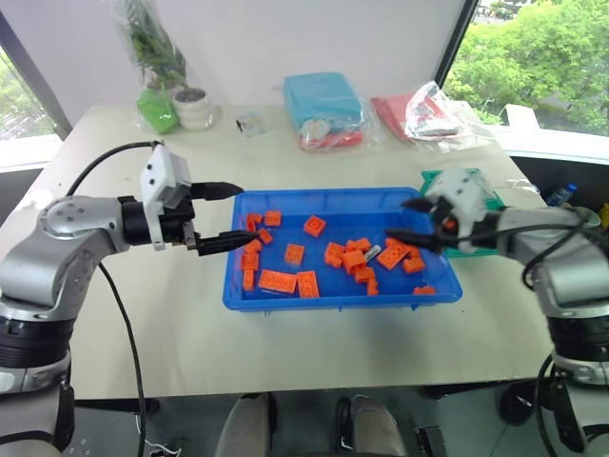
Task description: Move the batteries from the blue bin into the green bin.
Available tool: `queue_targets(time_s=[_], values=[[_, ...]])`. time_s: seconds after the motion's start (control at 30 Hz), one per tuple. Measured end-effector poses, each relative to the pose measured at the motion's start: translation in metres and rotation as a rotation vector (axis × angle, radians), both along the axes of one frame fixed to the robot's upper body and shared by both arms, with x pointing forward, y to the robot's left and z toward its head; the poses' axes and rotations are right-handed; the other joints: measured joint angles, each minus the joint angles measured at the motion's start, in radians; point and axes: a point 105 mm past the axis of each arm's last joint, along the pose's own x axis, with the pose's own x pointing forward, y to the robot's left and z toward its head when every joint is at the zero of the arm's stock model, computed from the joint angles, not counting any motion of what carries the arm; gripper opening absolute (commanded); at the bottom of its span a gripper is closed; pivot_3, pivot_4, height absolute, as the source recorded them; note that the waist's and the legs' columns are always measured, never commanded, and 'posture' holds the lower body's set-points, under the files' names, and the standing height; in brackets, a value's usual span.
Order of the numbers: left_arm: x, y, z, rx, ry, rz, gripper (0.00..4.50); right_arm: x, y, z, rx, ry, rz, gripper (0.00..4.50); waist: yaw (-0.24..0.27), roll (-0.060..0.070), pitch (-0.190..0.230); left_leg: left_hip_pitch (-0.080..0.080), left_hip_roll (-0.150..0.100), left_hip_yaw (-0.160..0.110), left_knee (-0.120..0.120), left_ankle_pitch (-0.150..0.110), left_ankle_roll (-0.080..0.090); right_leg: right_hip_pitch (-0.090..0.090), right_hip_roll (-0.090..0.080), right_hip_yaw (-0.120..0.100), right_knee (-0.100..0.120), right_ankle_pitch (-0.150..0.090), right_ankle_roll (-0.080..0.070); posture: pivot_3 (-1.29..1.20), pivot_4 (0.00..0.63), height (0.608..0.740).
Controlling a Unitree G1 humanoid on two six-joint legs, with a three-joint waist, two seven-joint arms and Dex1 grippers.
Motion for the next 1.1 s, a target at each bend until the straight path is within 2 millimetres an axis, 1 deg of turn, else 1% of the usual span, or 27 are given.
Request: queue_targets(time_s=[0.07,0.2,0.37,0.47,0.57,0.7,0.77,0.83,1.1], values=[[-0.001,0.001,0.0,0.003,-0.004,0.005,4.5,0.002,0.007,-0.012,-0.052,0.019,0.073,3.46,-0.001,0.0,0.0,-0.001,-0.001,0.001,0.0,0.001,0.002,0.0,0.0,0.0,-0.001,0.0,0.0,0.0,0.15,0.681],[-0.004,0.003,0.003,0.009,-0.022,0.027,4.5,0.011,0.011,-0.026,-0.152,0.042,0.173,3.46,-0.001,0.0,0.0,-0.001,-0.001,0.001,0.0,0.002,0.003,0.0,0.0,0.0,-0.001,0.001,0.0,0.0,0.15,0.681],[-0.009,0.012,0.006,0.015,-0.033,0.071,4.5,0.034,0.005,-0.034,-0.227,0.052,0.21,3.46,-0.003,0.0,0.0,-0.001,-0.001,0.001,0.0,0.002,0.003,0.0,0.001,0.0,-0.001,0.002,0.001,0.0,0.15,0.681],[-0.013,0.014,0.005,0.017,-0.028,0.088,4.5,0.041,-0.002,-0.036,-0.272,0.057,0.234,3.46,0.0,0.0,0.001,-0.001,-0.001,0.0,0.0,0.002,0.003,0.0,0.001,0.0,-0.001,0.003,0.001,0.0,0.15,0.681],[-0.015,0.016,0.005,0.014,-0.031,0.103,4.5,0.042,-0.005,-0.044,-0.319,0.077,0.28,3.46,0.0,0.0,0.0,-0.001,-0.001,0.0,0.0,0.002,0.003,0.0,0.001,0.0,-0.001,0.004,0.0,0.0,0.15,0.681],[-0.018,0.014,0.005,0.012,-0.036,0.1,4.5,0.035,-0.013,-0.061,-0.381,0.147,0.351,3.46,-0.001,0.0,0.0,-0.001,-0.001,0.0,0.0,0.002,0.003,0.0,0.001,0.0,-0.001,0.004,0.0,0.0,0.15,0.681],[-0.018,0.014,0.006,0.011,-0.039,0.105,4.5,0.033,-0.015,-0.063,-0.391,0.159,0.379,3.46,-0.003,0.0,0.001,-0.001,-0.001,0.001,0.0,0.002,0.003,0.001,0.001,0.0,0.0,0.004,0.0,0.0,0.15,0.681],[-0.018,0.016,0.007,0.015,-0.042,0.111,4.5,0.036,-0.016,-0.062,-0.401,0.156,0.381,3.46,-0.004,0.0,0.0,0.0,-0.001,0.001,0.0,0.002,0.003,0.001,0.001,0.0,0.001,0.004,0.0,0.0,0.15,0.681],[-0.015,0.016,0.009,0.009,-0.052,0.119,4.5,0.047,0.001,-0.064,-0.379,0.139,0.375,3.46,-0.008,-0.001,0.0,0.002,-0.001,0.001,0.0,0.002,0.002,0.001,0.001,0.0,0.004,0.004,0.0,0.0,0.15,0.681]])
